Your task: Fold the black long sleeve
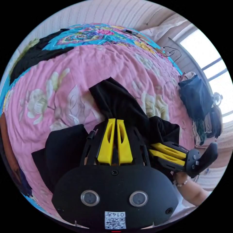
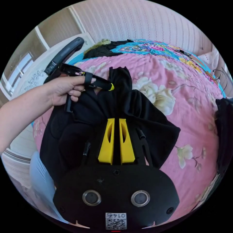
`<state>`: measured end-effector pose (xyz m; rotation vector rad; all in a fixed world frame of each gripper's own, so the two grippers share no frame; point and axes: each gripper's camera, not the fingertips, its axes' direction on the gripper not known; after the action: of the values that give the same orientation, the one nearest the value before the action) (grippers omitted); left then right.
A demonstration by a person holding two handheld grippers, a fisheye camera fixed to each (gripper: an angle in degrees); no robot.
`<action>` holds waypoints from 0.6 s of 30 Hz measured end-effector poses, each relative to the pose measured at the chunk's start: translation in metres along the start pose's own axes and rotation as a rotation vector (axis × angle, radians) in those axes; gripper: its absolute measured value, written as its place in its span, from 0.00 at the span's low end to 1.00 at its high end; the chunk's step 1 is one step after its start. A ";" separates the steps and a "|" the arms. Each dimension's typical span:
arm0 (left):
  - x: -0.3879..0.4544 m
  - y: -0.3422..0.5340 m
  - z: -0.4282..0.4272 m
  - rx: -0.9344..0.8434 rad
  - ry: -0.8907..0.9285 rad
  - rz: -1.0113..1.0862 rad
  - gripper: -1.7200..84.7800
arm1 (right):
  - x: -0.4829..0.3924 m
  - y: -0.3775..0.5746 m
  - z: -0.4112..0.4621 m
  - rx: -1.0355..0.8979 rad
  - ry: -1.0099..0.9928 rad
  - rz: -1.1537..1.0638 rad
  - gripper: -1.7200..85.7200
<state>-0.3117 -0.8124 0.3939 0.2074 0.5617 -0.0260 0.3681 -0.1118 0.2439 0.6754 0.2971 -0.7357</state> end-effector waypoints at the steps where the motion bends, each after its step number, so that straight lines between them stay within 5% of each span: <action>1: 0.011 -0.006 -0.003 -0.005 -0.023 -0.001 0.02 | 0.012 0.008 -0.010 0.029 -0.050 0.020 0.04; 7: 0.117 -0.016 -0.086 0.344 0.135 0.341 0.01 | 0.065 0.095 -0.106 0.322 -0.152 0.029 0.02; 12: 0.271 -0.004 -0.119 0.382 0.327 0.698 0.01 | 0.138 0.201 -0.173 0.375 -0.158 0.060 0.03; 18: 0.446 0.042 -0.048 0.283 0.409 1.012 0.02 | 0.240 0.362 -0.222 0.589 0.210 0.537 0.02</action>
<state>0.0438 -0.7474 0.1256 0.7648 0.8064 0.9415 0.7887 0.1073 0.1302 1.3332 0.0731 -0.2231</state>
